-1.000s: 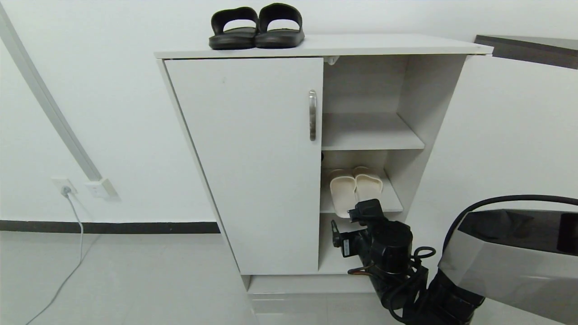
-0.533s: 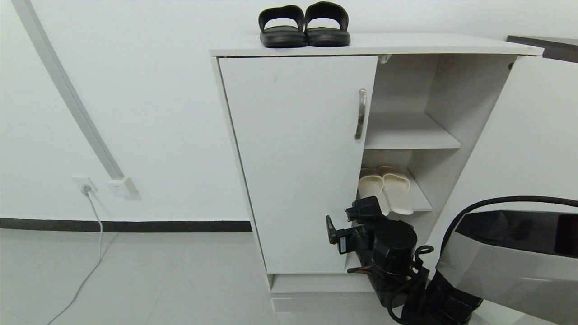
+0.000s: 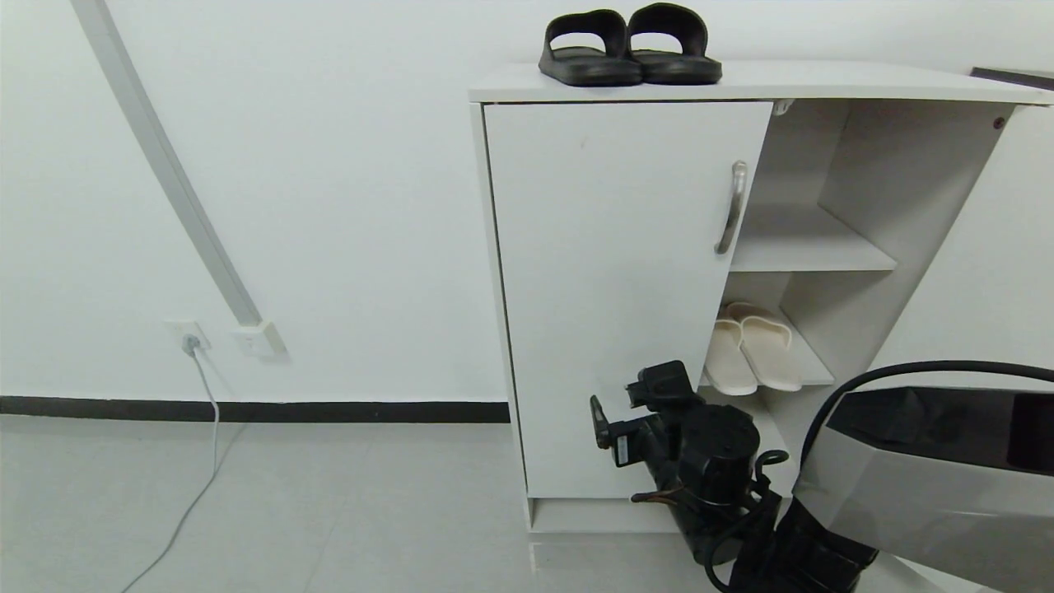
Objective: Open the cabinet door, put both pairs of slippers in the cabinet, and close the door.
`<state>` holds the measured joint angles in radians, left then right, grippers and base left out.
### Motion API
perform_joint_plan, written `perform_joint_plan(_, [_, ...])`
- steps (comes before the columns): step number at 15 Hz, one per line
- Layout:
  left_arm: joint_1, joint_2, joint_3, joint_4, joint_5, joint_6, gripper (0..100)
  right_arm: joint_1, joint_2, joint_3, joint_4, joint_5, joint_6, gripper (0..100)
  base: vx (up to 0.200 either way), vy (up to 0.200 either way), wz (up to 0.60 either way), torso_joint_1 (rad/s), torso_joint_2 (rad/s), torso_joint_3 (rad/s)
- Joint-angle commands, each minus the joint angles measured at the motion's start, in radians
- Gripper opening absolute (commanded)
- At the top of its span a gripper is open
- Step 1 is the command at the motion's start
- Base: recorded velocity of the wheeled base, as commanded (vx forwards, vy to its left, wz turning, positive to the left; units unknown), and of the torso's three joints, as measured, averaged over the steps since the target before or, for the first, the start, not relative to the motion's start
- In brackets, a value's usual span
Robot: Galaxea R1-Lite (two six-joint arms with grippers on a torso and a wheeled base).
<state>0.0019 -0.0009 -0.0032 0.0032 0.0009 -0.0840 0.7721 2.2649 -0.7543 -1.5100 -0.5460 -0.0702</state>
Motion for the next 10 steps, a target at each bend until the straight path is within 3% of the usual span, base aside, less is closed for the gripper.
perform_joint_plan(1, [0.0, 0.001, 0.0, 0.0, 0.001, 0.0, 0, 0.001, 0.002, 0.003, 0.007, 0.006, -0.002, 100, 0.0, 0.0, 0.0, 0.0, 0.0, 0.0])
perform_joint_plan(4, [0.0, 0.001, 0.0, 0.0, 0.001, 0.0, 0, -0.016, -0.004, 0.012, 0.016, 0.067, -0.002, 100, 0.0, 0.0, 0.0, 0.0, 0.0, 0.0])
perform_joint_plan(10, [0.0, 0.001, 0.0, 0.0, 0.001, 0.0, 0, -0.011, -0.004, 0.035, 0.01, 0.07, -0.013, 100, 0.0, 0.0, 0.0, 0.0, 0.0, 0.0])
